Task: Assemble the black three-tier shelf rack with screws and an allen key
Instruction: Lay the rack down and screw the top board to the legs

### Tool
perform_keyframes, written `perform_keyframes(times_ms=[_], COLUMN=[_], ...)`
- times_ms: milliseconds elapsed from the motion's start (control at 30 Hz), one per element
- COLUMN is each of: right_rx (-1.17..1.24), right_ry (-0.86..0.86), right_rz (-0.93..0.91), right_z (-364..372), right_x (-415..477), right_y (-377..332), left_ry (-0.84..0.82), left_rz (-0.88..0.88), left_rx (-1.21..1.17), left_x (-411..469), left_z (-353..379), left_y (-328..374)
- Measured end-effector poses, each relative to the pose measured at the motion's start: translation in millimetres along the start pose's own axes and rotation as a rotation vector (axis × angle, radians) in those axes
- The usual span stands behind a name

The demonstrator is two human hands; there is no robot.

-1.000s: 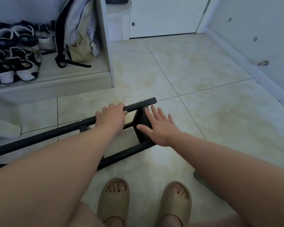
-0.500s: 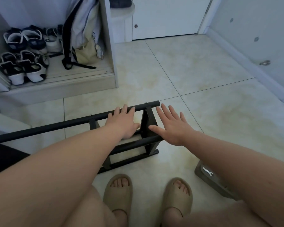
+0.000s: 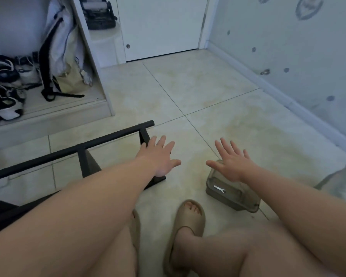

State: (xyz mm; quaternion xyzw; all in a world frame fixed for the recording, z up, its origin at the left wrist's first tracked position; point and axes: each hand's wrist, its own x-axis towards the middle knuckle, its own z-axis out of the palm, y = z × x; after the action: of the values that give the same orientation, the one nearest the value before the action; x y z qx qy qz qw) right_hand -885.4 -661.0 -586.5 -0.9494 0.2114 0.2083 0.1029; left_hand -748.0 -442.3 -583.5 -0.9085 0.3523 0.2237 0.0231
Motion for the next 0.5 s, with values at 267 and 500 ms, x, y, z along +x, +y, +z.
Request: perform_keyframes(times_ms=[267,500], right_rx=[0.211,0.067], right_ry=[-0.233,-0.452], right_rz=[0.239,0.194], right_z=[33.9,87.7], right_x=[17.0,78.0], right_y=[81.4,108.5], left_ry=[-0.052,-0.21], left_rz=[0.285,0.31], left_rx=[0.02,-0.224], left_x=[73.3,142.6], left_z=[29.3,95.5], left_y=[85.4,127.0])
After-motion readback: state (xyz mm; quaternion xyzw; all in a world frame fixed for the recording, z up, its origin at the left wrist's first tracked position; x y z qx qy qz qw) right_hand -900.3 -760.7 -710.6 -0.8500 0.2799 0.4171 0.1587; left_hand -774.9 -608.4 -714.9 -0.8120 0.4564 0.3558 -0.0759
